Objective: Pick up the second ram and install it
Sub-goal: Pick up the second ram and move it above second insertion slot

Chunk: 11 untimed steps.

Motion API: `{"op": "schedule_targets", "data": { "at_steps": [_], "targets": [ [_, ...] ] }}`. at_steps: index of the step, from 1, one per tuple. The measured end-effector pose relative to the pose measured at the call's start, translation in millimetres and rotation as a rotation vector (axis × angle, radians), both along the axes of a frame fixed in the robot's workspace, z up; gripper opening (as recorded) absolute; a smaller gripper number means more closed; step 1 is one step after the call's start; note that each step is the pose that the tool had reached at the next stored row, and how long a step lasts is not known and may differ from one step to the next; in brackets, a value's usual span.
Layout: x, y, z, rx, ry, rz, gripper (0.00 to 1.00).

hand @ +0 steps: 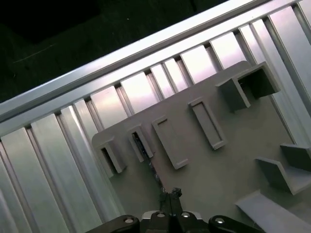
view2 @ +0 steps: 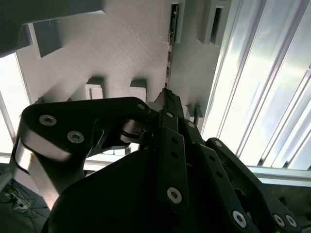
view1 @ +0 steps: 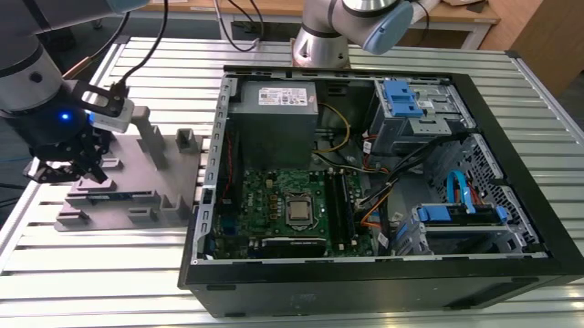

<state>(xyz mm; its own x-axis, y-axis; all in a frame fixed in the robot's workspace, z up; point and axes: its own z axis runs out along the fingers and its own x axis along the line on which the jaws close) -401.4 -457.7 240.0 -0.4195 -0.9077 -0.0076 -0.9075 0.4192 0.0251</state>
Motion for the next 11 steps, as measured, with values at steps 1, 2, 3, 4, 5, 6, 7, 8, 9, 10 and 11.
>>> {"op": "schedule_targets", "data": {
  "at_steps": [1, 2, 3, 4, 5, 6, 7, 8, 9, 10, 11],
  "targets": [
    [0.0, 0.0, 0.0, -0.0008, 0.0000, 0.011, 0.11],
    [0.0, 0.0, 0.0, -0.0016, 0.0001, 0.023, 0.11],
    [0.0, 0.0, 0.0, -0.0022, 0.0001, 0.034, 0.11],
    [0.0, 0.0, 0.0, -0.0029, 0.0001, 0.046, 0.11],
    [0.0, 0.0, -0.1, -0.0034, 0.0001, 0.057, 0.11],
    [0.0, 0.0, -0.1, -0.0040, 0.0000, 0.068, 0.11],
    [0.0, 0.0, -0.1, -0.0046, 0.0001, 0.079, 0.11],
    [0.0, 0.0, -0.1, -0.0051, 0.0001, 0.090, 0.11],
    [0.0, 0.0, -0.1, -0.0056, 0.0001, 0.100, 0.11],
    [0.0, 0.0, -0.1, -0.0060, 0.0000, 0.111, 0.11],
    [0.0, 0.0, -0.1, -0.0065, 0.0000, 0.121, 0.11]
  ]
}}
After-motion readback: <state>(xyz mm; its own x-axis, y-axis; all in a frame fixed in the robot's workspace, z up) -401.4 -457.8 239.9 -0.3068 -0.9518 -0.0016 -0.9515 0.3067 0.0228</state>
